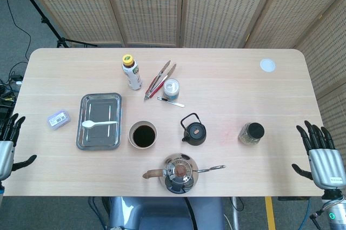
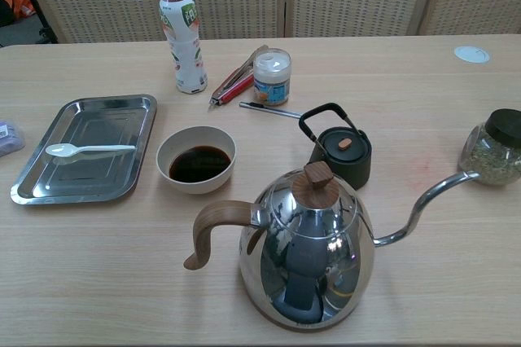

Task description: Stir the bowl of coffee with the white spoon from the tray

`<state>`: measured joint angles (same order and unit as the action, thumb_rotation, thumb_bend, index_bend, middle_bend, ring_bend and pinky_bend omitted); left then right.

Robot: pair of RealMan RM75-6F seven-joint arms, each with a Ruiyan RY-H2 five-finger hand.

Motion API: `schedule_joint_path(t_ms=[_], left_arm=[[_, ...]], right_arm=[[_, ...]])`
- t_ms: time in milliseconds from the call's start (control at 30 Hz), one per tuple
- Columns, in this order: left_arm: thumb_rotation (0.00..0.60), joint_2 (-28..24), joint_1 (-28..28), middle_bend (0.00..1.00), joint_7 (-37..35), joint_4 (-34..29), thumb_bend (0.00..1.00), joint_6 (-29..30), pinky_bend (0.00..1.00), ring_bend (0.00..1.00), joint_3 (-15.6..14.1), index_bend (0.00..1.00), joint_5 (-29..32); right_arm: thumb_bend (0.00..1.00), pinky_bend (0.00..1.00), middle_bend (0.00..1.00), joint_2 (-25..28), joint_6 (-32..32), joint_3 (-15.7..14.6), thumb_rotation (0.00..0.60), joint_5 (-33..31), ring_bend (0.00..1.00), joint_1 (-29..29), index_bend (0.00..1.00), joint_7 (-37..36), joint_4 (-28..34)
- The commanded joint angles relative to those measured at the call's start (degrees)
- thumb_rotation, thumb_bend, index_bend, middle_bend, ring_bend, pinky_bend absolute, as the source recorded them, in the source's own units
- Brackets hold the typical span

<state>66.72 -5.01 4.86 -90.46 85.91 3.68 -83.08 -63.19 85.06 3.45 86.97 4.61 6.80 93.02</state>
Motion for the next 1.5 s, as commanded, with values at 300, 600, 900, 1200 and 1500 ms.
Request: schedule_joint_path(t_ms=[300,600,900,1200,1500], left_arm=[[0.600,-0.4,-1.0,0.00,-2.2,-1.8,0.00,-1.1,0.00,0.00,1.8,0.05,1.6],[0.600,1.1,-12.9,0.00,0.8,-2.9,0.12,-18.2,0.00,0.00,8.1,0.43,11.2],[0.600,13.1,-24.7,0.00,6.9,9.9,0.19,-31.9,0.00,0.00,11.6,0.44,24.2],[0.600,19.0,-29.1,0.00,11.0,14.7,0.34,-36.1,0.00,0.00,11.2,0.44,31.8],[0.600,24.1,-32.2,0.00,12.6,18.1,0.34,-37.2,0.00,0.00,10.9,0.45,35.9]], right_arm=[[0.00,0.00,0.00,-0.4,-0.3,-0.5,0.600,0.3,0.00,0.0,0.00,-0.5,0.0],[0.00,0.00,0.00,-1.0,-3.0,-0.9,0.600,-0.2,0.00,1.0,0.00,-1.9,-1.0],[0.00,0.00,0.00,-1.4,-5.7,0.1,0.600,-3.5,0.00,1.8,0.00,-5.2,-2.9],[0.00,0.00,0.00,-0.5,-7.4,0.3,0.600,-4.8,0.00,2.2,0.00,-8.3,-3.5],[0.00,0.00,0.00,-0.3,-9.5,0.5,0.600,-6.0,0.00,2.9,0.00,-10.0,-3.8]])
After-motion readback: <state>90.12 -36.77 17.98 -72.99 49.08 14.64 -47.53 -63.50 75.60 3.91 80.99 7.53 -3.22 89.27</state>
